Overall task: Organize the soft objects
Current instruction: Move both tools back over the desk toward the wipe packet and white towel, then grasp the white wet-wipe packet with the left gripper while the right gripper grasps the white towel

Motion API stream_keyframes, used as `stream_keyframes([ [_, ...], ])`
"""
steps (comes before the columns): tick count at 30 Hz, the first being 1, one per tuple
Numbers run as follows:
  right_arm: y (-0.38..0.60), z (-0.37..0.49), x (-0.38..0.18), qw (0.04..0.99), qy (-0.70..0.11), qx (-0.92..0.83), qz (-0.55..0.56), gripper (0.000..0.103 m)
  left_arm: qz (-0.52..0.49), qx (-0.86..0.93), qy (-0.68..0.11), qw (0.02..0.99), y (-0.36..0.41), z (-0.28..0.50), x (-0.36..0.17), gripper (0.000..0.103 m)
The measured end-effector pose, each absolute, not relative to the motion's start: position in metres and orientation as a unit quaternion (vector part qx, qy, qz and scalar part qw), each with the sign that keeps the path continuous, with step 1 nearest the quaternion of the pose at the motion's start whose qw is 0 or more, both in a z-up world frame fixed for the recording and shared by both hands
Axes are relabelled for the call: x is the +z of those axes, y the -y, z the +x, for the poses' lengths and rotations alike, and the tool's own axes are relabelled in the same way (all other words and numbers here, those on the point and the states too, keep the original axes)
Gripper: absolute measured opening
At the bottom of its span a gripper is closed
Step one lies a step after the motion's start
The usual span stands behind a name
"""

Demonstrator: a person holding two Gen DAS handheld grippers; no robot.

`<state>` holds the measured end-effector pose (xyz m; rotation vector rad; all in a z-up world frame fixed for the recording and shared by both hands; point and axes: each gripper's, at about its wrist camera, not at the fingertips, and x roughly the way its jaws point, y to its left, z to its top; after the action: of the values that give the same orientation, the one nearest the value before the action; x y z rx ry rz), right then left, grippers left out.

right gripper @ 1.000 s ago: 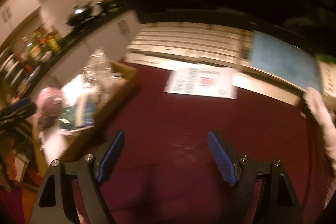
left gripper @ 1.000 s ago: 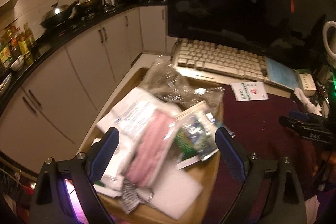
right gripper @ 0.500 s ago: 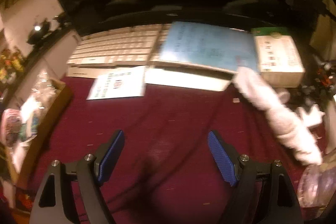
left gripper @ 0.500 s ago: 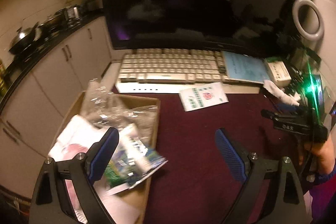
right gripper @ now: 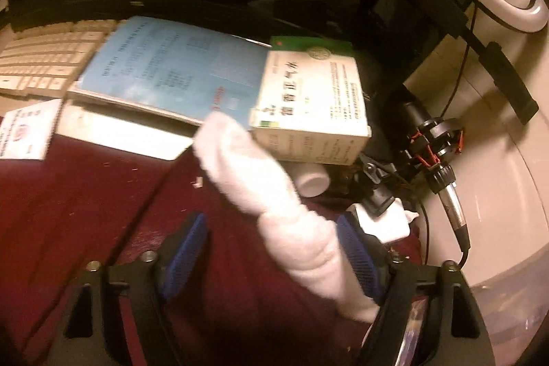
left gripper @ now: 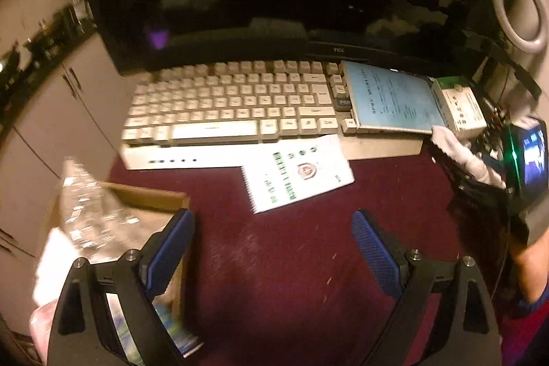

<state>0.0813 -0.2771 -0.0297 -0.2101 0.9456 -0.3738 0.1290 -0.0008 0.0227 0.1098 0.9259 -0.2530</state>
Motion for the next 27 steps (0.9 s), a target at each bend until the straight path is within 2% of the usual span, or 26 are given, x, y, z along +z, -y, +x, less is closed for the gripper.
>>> stream_keyframes([
  [1,0.280,0.083,-0.030,0.868,-0.450,-0.186,-0.102,0.063,0.054,-0.121,-0.449,0.884,0.004,0.135,0.018,0.093],
  [2,0.284,0.085,-0.030,0.866,-0.448,-0.194,-0.104,0.050,0.058,-0.120,-0.452,0.882,0.008,0.142,0.014,0.093],
  [3,0.286,0.086,-0.030,0.866,-0.446,-0.200,-0.105,0.044,0.068,-0.118,-0.457,0.879,0.014,0.152,0.007,0.093],
  [7,0.295,0.082,-0.026,0.873,-0.440,-0.194,-0.076,0.036,0.072,-0.114,-0.471,0.872,0.022,0.183,-0.006,0.093],
  [10,0.301,0.074,-0.018,0.885,-0.434,-0.164,-0.028,0.034,0.055,-0.122,-0.483,0.866,0.022,0.206,-0.017,0.093],
  [15,0.297,0.055,0.000,0.900,-0.422,-0.106,0.025,0.034,0.081,-0.126,-0.486,0.861,0.028,0.230,-0.032,0.093],
  [27,0.272,0.034,0.001,0.904,-0.422,-0.059,0.034,0.034,0.152,-0.190,-0.482,0.842,0.055,0.238,-0.057,0.094],
])
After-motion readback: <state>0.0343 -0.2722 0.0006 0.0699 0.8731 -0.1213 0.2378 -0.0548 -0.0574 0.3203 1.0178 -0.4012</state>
